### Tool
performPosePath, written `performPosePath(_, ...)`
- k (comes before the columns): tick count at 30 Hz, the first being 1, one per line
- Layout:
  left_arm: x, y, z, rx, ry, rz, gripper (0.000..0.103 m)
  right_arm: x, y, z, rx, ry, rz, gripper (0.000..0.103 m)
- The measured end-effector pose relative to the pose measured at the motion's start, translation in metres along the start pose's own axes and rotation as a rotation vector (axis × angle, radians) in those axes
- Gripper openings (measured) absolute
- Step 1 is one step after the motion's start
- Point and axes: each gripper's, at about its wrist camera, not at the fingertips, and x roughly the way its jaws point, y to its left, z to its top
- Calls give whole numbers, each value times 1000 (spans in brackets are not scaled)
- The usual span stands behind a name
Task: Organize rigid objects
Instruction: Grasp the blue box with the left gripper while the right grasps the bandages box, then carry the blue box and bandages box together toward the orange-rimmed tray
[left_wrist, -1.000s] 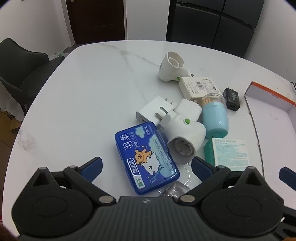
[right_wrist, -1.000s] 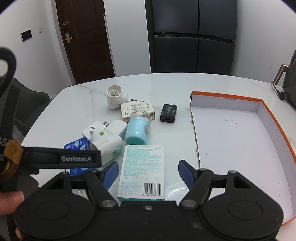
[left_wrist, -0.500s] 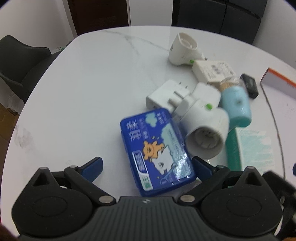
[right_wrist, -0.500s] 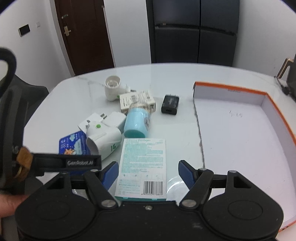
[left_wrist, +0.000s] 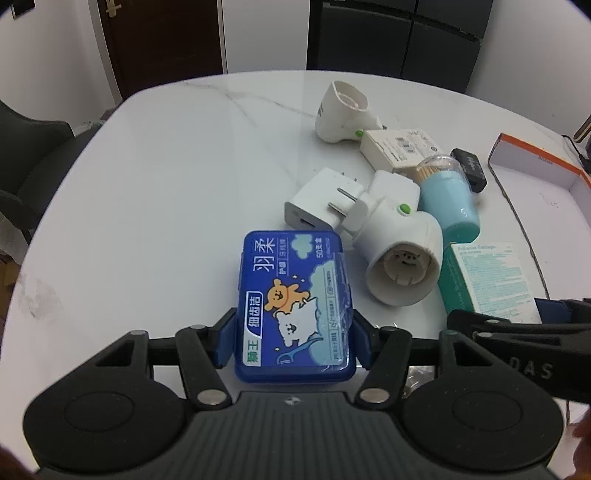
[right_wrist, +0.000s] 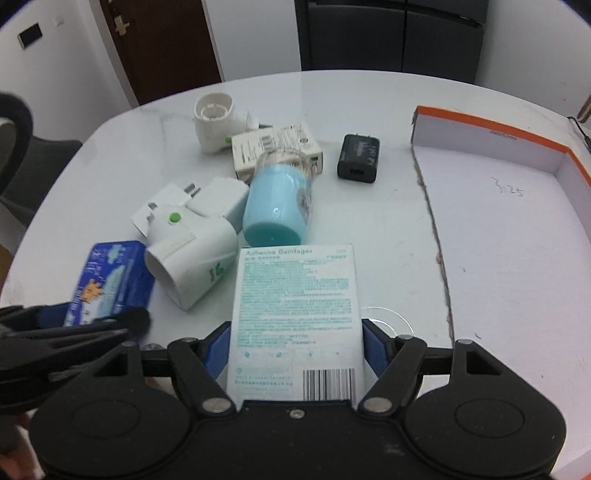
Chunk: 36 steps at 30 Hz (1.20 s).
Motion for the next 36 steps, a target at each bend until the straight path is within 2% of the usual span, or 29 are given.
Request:
performPosePath(4, -12, 3, -1, -15, -27, -4, 62, -3, -2, 2, 4, -12, 18, 84)
performPosePath(15, -43, -1, 5, -37, -91, -28, 62, -40, 0, 3, -11, -114, 32, 84)
performPosePath(27, -73, -27, 10, -23, -149, -51, 62, -74, -11, 4, -4, -167, 39, 84)
performPosePath(36, -87, -53, 12, 0, -172, -67, 62, -101, -36, -1, 12, -192, 33, 84)
